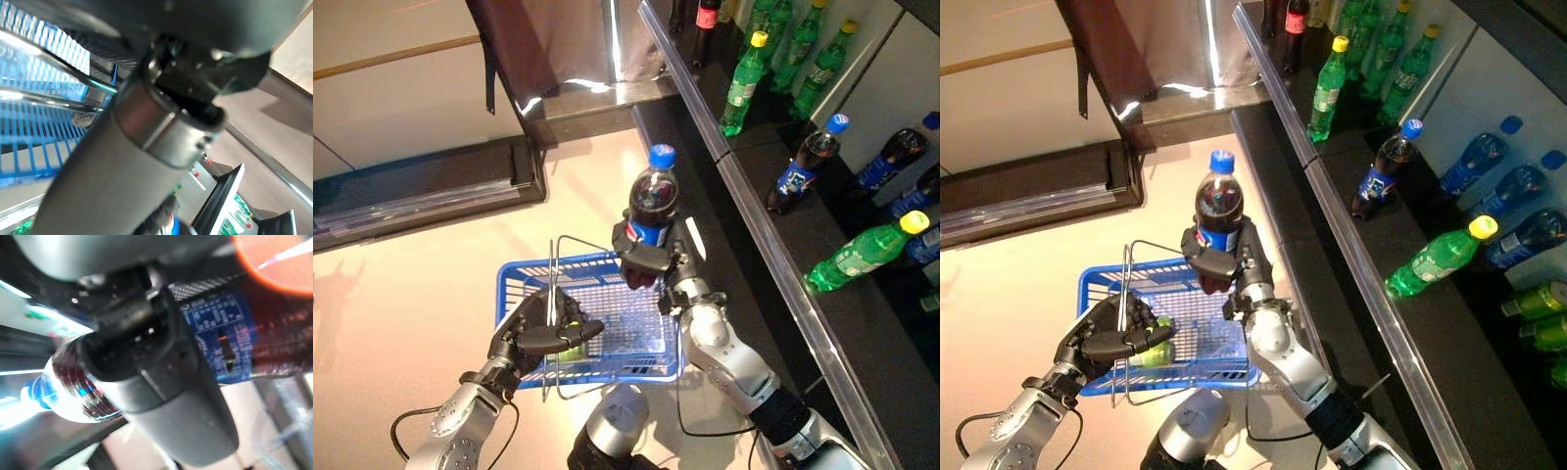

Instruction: Pick up the drink and place into the basket.

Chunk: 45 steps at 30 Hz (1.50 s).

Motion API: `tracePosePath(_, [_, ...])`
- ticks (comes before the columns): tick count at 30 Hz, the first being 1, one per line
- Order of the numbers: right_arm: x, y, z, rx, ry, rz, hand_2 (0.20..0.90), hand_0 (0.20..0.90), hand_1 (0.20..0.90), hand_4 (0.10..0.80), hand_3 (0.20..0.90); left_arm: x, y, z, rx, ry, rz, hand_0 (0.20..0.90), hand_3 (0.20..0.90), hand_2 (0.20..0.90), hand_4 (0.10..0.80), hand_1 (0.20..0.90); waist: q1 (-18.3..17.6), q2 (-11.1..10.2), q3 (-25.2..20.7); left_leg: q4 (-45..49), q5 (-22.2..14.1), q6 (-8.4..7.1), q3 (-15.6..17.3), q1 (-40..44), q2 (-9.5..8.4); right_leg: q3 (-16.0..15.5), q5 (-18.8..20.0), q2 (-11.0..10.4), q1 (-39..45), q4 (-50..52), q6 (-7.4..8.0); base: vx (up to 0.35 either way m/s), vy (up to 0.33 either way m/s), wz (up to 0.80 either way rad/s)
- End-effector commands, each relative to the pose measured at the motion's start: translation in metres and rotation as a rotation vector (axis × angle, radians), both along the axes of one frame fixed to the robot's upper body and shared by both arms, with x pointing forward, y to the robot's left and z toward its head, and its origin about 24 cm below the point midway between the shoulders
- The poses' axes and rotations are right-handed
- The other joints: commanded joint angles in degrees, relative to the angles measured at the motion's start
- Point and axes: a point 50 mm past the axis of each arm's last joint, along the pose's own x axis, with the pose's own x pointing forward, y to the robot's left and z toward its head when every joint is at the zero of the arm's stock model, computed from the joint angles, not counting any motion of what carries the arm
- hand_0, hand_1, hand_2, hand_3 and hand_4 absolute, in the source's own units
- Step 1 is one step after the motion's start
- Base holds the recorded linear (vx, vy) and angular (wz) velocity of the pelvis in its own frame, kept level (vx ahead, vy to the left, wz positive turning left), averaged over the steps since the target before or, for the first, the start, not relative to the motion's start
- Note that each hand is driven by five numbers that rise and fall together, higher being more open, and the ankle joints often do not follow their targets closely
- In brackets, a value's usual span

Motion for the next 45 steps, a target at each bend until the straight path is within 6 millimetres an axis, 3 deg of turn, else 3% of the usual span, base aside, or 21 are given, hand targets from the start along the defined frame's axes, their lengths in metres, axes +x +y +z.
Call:
tracePosePath(1, [-0.014, 0.056, 0.057, 0.108, -0.3, 0.168, 0.3, 0.3, 0.3, 0.1, 0.2, 0.006, -0.032, 0.104, -0.078, -0.616, -0.247, 0.3, 0.2, 0.3, 0.1, 0.3, -1.4, 0.2, -11.6, 1.8, -0.3, 3.31, -2.3, 1.6, 0.44, -1.1, 11.4, 4.4, -1.1, -6.2, -6.9, 0.021, -0.006, 0.18])
tracePosePath(7, [-0.008, 0.056, 0.03, 0.006, -0.234, 0.138, 0.3, 0.3, 0.3, 0.1, 0.2, 0.001, -0.029, 0.119, -0.045, -0.702, -0.277, 0.3, 0.2, 0.3, 0.1, 0.3, -0.6, 0.0, -11.5, 2.0, -0.4, 3.38, -3.0, 0.9, 0.11, -1.4, 11.3, 4.3, -1.1, -6.4, -6.83, 0.011, -0.004, 0.1])
tracePosePath(16, [-0.005, 0.045, -0.033, -0.148, -0.026, 0.093, 0.3, 0.3, 0.3, 0.1, 0.2, -0.01, -0.025, 0.149, 0.058, -0.902, -0.38, 0.3, 0.2, 0.3, 0.1, 0.3, 0.5, -0.9, -11.7, 2.1, -0.8, 3.24, -3.6, 0.2, 0.05, -1.5, 11.4, 4.7, -0.9, -7.1, -6.52, 0.003, -0.005, 0.01])
tracePosePath(18, [-0.005, 0.044, -0.038, -0.153, -0.008, 0.089, 0.3, 0.3, 0.3, 0.1, 0.2, -0.011, -0.025, 0.151, 0.056, -0.915, -0.398, 0.3, 0.2, 0.3, 0.1, 0.3, 0.6, -0.9, -11.7, 2.1, -0.8, 3.24, -3.6, 0.2, 0.07, -1.5, 11.4, 4.7, -1.0, -7.1, -6.51, 0.0, 0.0, 0.0])
tracePosePath(20, [-0.008, 0.039, -0.056, -0.183, 0.061, 0.076, 0.3, 0.3, 0.3, 0.1, 0.2, -0.013, -0.03, 0.16, -0.011, -0.932, -0.487, 0.3, 0.2, 0.3, 0.1, 0.3, 0.9, -1.0, -11.6, 2.0, -0.7, 3.34, -3.9, 0.0, -0.07, -1.7, 11.3, 4.9, -1.3, -6.7, -6.39, 0.0, 0.0, 0.0])
tracePosePath(28, [-0.018, 0.033, -0.102, -0.226, 0.296, 0.07, 0.3, 0.3, 0.3, 0.1, 0.2, -0.015, -0.037, 0.17, -0.08, -0.979, -0.56, 0.3, 0.2, 0.3, 0.1, 0.3, 0.8, -1.7, -12.0, 2.0, -1.1, 3.24, -3.8, 0.3, 0.15, -1.2, 11.7, 5.2, -0.8, -7.4, -6.18, 0.019, -0.01, 0.02])
tracePosePath(29, [-0.022, 0.026, -0.119, -0.261, 0.38, 0.069, 0.3, 0.3, 0.3, 0.1, 0.2, -0.015, -0.038, 0.171, -0.071, -0.986, -0.553, 0.3, 0.2, 0.3, 0.1, 0.3, 0.8, -1.7, -12.1, 2.0, -1.1, 3.29, -3.8, 0.3, 0.15, -1.2, 11.7, 5.2, -0.8, -7.5, -6.09, 0.0, 0.0, 0.0])
tracePosePath(32, [-0.027, 0.016, -0.137, -0.316, 0.461, 0.071, 0.3, 0.3, 0.3, 0.1, 0.2, -0.014, -0.038, 0.173, -0.065, -0.985, -0.542, 0.3, 0.2, 0.3, 0.1, 0.3, 0.9, -1.9, -12.1, 2.1, -1.2, 3.28, -3.7, 0.0, 0.2, -1.1, 11.6, 5.2, -0.9, -7.6, -6.04, 0.0, 0.0, 0.0])
tracePosePath(37, [-0.045, -0.013, -0.182, -0.431, 0.743, 0.046, 0.3, 0.3, 0.3, 0.1, 0.2, -0.01, -0.035, 0.174, -0.074, -0.961, -0.511, 0.3, 0.2, 0.3, 0.1, 0.3, 1.4, -2.3, -11.8, 2.1, -1.4, 3.4, -3.4, -0.3, 0.1, -1.1, 11.7, 5.3, -1.0, -7.9, -5.89, 0.0, 0.0, 0.0])
tracePosePath(41, [-0.05, -0.022, -0.192, -0.423, 0.827, 0.014, 0.3, 0.3, 0.3, 0.1, 0.2, -0.007, -0.033, 0.174, -0.08, -0.951, -0.495, 0.3, 0.2, 0.3, 0.1, 0.3, 1.7, -2.5, -11.7, 2.0, -1.4, 3.49, -3.5, -0.3, 0.11, -1.0, 11.8, 5.5, -1.1, -8.0, -5.94, 0.01, -0.001, 0.02])
tracePosePath(42, [-0.051, -0.025, -0.195, -0.426, 0.844, 0.011, 0.312, 0.312, 0.312, 0.114, 0.214, -0.007, -0.033, 0.174, -0.091, -0.944, -0.491, 0.3, 0.2, 0.3, 0.1, 0.3, 1.9, -2.6, -11.7, 1.9, -1.4, 3.55, -3.6, -0.3, 0.07, -0.9, 11.8, 5.6, -1.1, -8.0, -5.97, 0.037, -0.008, 0.04])
tracePosePath(43, [-0.052, -0.026, -0.197, -0.423, 0.863, 0.01, 0.481, 0.481, 0.481, 0.311, 0.411, -0.006, -0.031, 0.174, -0.098, -0.94, -0.489, 0.3, 0.2, 0.3, 0.1, 0.3, 2.1, -2.8, -11.5, 1.9, -1.4, 3.6, -3.7, -0.2, 0.06, -0.9, 11.9, 5.7, -1.2, -7.8, -6.0, 0.037, -0.015, 0.04])
tracePosePath(44, [-0.052, -0.027, -0.197, -0.417, 0.868, 0.001, 0.542, 0.542, 0.542, 0.383, 0.483, -0.005, -0.03, 0.174, -0.099, -0.939, -0.487, 0.3, 0.2, 0.3, 0.1, 0.3, 2.2, -2.9, -11.5, 1.8, -1.4, 3.6, -3.7, -0.2, 0.08, -0.9, 11.9, 5.8, -1.2, -7.8, -6.02, 0.033, -0.019, 0.04])
tracePosePath(45, [-0.052, -0.028, -0.197, -0.408, 0.872, -0.012, 0.773, 0.773, 0.773, 0.652, 0.752, -0.005, -0.029, 0.174, -0.099, -0.937, -0.484, 0.3, 0.2, 0.3, 0.1, 0.3, 2.3, -3.0, -11.4, 1.8, -1.4, 3.59, -3.6, -0.2, 0.09, -0.9, 11.9, 5.8, -1.3, -7.8, -6.04, 0.0, 0.0, 0.0])
